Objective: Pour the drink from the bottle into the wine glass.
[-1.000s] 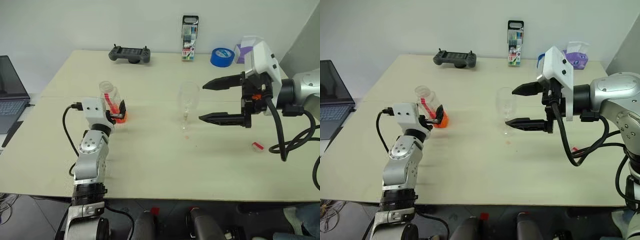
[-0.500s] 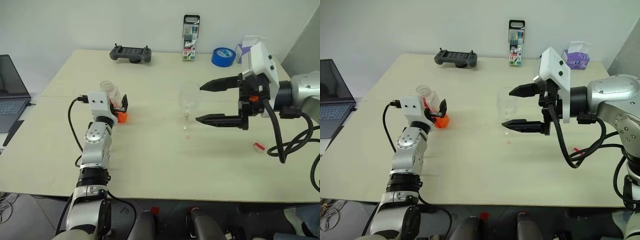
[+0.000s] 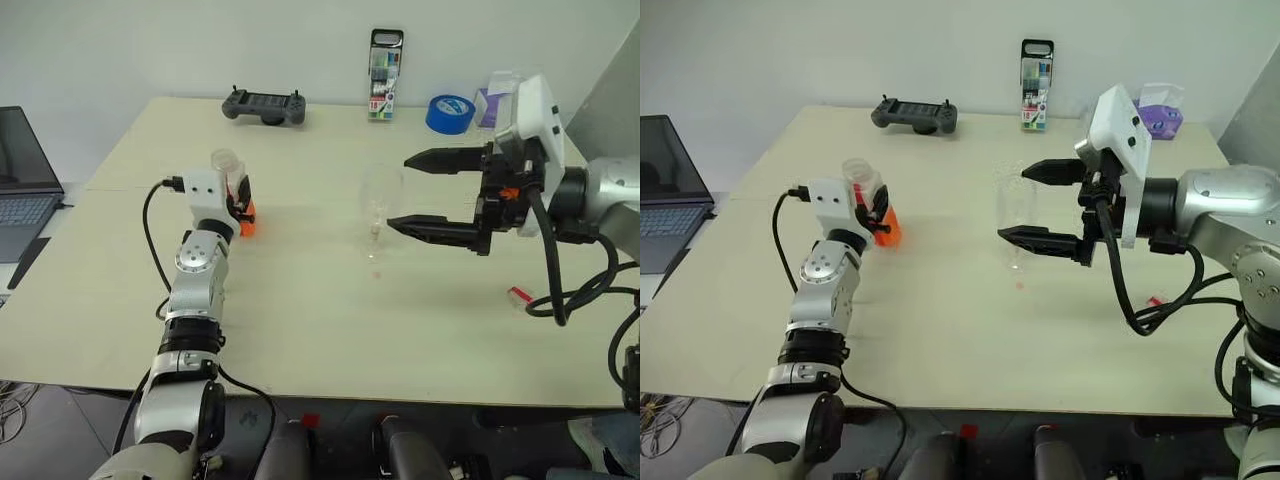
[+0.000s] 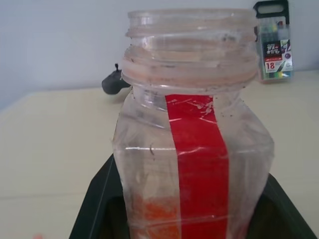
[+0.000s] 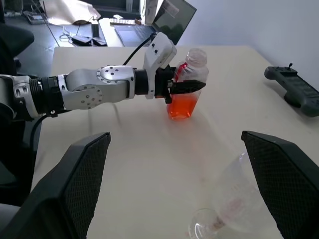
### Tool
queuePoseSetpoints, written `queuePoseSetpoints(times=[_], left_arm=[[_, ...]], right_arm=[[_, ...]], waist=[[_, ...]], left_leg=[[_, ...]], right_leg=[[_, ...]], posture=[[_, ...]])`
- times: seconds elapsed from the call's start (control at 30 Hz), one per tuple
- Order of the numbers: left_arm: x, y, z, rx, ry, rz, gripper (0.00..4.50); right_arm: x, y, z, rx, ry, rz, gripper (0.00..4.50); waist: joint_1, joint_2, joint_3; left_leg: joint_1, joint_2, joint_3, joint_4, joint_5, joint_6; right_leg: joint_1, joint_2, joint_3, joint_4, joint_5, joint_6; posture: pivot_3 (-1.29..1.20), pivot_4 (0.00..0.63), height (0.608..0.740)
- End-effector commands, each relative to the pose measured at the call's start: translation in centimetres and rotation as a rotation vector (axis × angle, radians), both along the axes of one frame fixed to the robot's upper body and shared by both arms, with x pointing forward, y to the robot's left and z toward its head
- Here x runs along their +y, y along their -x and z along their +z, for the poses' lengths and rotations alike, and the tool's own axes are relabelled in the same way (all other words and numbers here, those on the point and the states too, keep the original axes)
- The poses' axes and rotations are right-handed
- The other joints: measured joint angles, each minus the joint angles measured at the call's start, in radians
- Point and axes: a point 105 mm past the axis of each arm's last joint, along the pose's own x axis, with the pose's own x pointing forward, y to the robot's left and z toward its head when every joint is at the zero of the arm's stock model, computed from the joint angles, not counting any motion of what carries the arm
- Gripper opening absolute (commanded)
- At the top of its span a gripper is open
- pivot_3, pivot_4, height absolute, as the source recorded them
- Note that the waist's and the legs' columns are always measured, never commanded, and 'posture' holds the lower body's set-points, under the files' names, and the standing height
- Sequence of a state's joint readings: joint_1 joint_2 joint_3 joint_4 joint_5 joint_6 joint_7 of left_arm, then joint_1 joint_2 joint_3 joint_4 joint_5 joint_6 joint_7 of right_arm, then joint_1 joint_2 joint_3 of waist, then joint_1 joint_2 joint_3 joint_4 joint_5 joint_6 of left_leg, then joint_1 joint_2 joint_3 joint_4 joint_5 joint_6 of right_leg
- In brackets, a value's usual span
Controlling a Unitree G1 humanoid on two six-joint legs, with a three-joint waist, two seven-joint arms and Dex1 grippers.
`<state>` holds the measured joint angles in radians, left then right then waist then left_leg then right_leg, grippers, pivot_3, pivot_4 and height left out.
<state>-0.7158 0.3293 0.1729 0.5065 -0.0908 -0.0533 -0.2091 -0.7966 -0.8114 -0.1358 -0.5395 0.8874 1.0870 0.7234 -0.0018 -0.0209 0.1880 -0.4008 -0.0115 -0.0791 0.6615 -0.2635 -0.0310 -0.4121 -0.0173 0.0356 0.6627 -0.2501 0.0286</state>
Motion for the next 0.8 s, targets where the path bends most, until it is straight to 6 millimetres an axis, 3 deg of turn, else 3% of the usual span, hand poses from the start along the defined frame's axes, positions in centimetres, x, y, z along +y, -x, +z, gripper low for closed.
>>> queuePoseSetpoints(times=[0.03,0.17,0.33,0.5,0.8], left_arm=[[-2.1,1.1,6.8,-0.211,-0.197,-0.098,1.74],[-2.5,1.8,9.3,-0.283,-0.409,-0.140,1.74],[-5.7,2.0,11.6,-0.411,-0.711,-0.219,1.74],[-9.4,1.9,12.1,-0.543,-0.872,-0.298,1.74],[-10.2,0.9,11.4,-0.600,-1.079,-0.276,1.72]], right_arm=[[-2.3,0.1,0.5,-0.029,-0.118,-0.165,4.50],[-4.0,0.9,-0.4,-0.077,-0.213,-0.294,4.50],[-5.1,0.3,-3.2,-0.105,-0.262,-0.504,4.50],[-3.5,0.2,-5.2,-0.096,-0.336,-0.561,4.50],[-2.3,0.3,-6.1,-0.101,-0.340,-0.581,4.50]], waist=[[0.001,0.000,0.000],[0.001,0.000,0.000],[0.000,0.000,0.000],[-0.001,0.000,0.000],[-0.020,0.000,0.000]], left_leg=[[0.000,0.000,0.000,0.000,0.000,0.000],[0.000,-0.001,0.000,-0.001,0.000,0.000],[0.001,-0.002,0.002,0.000,0.000,0.000],[0.002,-0.002,0.005,0.001,0.001,0.002],[0.002,-0.002,0.005,0.000,0.001,0.003]], right_leg=[[0.000,0.000,0.000,0.000,0.000,0.000],[-0.001,-0.001,0.002,0.000,0.000,0.000],[-0.001,0.000,0.001,0.002,0.000,0.000],[0.001,0.004,0.003,0.001,0.001,0.003],[0.000,0.005,0.003,0.002,0.002,0.004]], posture=[[0.00,0.150,0.740],[0.00,0.150,0.740],[0.00,0.150,0.740],[0.00,0.150,0.740],[0.00,0.150,0.740]])
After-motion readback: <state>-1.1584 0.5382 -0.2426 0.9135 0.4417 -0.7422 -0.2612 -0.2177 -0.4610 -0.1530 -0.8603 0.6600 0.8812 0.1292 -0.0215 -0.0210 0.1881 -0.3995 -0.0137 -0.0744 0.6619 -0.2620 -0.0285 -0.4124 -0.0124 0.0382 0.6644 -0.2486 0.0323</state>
